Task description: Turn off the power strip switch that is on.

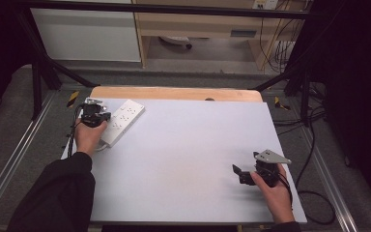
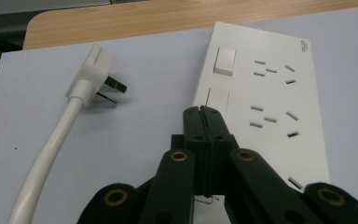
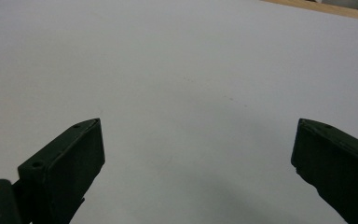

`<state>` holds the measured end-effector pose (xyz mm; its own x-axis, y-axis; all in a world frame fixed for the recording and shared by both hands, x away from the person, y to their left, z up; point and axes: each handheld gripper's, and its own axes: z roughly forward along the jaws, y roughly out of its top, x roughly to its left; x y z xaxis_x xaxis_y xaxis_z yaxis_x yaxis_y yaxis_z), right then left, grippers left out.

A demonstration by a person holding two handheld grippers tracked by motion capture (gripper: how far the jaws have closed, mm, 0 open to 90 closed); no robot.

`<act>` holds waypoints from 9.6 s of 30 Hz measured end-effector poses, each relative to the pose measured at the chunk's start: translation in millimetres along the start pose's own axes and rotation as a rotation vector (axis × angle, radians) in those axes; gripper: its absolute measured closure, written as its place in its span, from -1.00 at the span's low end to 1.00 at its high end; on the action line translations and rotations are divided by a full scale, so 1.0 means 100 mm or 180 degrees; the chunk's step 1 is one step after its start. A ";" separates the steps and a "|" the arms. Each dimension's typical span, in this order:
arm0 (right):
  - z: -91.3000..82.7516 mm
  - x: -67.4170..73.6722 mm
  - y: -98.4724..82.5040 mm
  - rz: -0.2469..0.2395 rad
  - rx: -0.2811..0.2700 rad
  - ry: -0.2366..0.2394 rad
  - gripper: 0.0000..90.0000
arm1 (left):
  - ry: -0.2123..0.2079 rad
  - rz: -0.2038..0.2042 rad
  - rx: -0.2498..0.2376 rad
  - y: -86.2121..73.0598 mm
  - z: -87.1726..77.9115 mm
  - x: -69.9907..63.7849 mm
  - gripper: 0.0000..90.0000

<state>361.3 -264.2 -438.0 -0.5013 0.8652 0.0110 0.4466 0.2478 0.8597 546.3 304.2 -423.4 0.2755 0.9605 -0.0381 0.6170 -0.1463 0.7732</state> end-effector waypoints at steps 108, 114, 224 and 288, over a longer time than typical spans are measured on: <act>0.01 0.00 0.00 -0.0075 0.0042 0.0033 -0.93 | -0.0023 -0.0073 -0.0198 0.05 -0.01 -0.07 0.89; 0.02 0.00 0.00 -0.0077 0.0046 0.0031 -0.93 | 0.0029 -0.0140 -0.0296 0.07 -0.04 -0.06 0.42; 0.02 0.00 0.00 -0.0007 0.0041 0.0008 -0.93 | -0.0561 -0.0100 -0.1087 -0.28 -1.69 -0.37 -0.86; 0.04 0.00 -0.02 -0.0015 0.0102 0.0003 -0.93 | -0.0866 0.0166 -0.0446 -1.40 -1.56 -0.75 -0.84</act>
<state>363.4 -263.4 -441.7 -0.5042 0.8635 0.0075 0.4678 0.2658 0.8429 323.9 289.1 -430.1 0.5032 0.8511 -0.1495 0.4944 -0.1417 0.8576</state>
